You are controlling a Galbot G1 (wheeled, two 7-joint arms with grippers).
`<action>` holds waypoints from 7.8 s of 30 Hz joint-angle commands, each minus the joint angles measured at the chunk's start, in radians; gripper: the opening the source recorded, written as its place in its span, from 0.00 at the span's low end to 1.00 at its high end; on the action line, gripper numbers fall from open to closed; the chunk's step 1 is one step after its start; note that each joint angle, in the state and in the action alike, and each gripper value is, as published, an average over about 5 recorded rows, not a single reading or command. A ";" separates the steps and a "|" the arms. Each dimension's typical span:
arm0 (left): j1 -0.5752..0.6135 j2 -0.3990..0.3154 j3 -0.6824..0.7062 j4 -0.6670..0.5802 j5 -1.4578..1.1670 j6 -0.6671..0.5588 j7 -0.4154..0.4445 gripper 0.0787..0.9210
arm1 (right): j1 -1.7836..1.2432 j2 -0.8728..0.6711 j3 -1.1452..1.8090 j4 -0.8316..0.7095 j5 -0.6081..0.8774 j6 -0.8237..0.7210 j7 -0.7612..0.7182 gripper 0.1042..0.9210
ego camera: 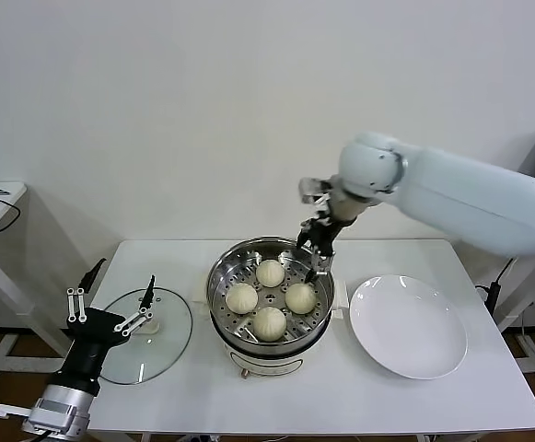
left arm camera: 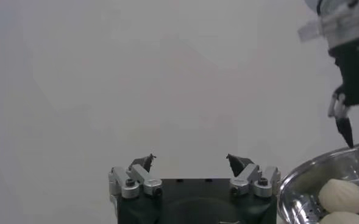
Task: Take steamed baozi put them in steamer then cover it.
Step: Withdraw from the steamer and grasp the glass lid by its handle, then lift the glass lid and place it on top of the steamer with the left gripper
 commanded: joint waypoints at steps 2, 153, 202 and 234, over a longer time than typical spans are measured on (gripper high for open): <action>-0.038 -0.026 -0.016 0.046 -0.002 -0.031 -0.012 0.88 | -0.403 -0.345 0.543 0.082 0.213 0.239 0.382 0.88; -0.308 -0.001 -0.062 0.629 1.246 -0.229 -0.449 0.13 | -2.004 0.461 1.590 0.373 -0.119 0.960 1.199 0.88; -0.604 0.141 0.892 0.310 1.386 0.647 0.116 0.13 | -1.992 0.469 1.715 0.264 -0.113 0.944 1.190 0.88; -0.636 -0.072 0.934 0.518 1.468 0.633 0.063 0.13 | -2.000 0.491 1.708 0.244 -0.161 0.959 1.191 0.88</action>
